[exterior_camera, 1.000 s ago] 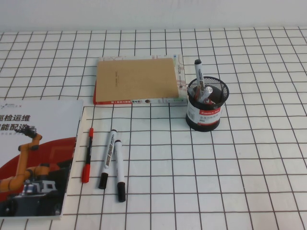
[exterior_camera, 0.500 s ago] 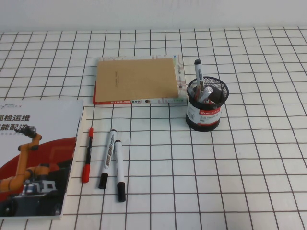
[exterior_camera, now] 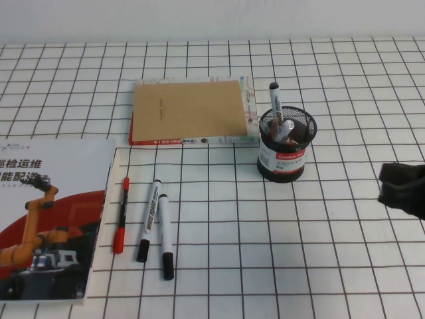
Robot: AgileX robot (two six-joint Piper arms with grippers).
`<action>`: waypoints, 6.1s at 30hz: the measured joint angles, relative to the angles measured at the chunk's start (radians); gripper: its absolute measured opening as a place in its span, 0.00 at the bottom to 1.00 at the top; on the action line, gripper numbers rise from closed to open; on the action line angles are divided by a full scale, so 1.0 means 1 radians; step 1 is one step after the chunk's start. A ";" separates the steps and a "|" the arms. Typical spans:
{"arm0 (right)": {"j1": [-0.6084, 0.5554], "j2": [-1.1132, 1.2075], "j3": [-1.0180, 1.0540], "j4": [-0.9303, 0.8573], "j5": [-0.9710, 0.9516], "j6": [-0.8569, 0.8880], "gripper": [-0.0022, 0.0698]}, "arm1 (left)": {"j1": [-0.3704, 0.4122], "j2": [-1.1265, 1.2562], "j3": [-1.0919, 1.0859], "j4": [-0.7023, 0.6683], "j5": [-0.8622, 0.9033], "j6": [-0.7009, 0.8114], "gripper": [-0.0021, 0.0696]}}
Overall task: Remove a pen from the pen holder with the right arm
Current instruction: 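Take a marker out of the pen holder and lay it on the table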
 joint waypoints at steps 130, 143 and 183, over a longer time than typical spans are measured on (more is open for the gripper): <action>0.279 0.842 -0.170 -0.302 -1.121 -0.056 0.13 | 0.000 0.000 0.000 0.000 0.000 0.000 0.02; 0.279 0.793 -0.169 -0.290 -1.088 -0.056 0.13 | 0.000 0.000 0.000 0.000 0.000 0.000 0.02; 0.279 0.248 -0.611 -0.289 0.475 0.151 0.13 | 0.000 0.000 0.000 0.000 0.000 0.000 0.02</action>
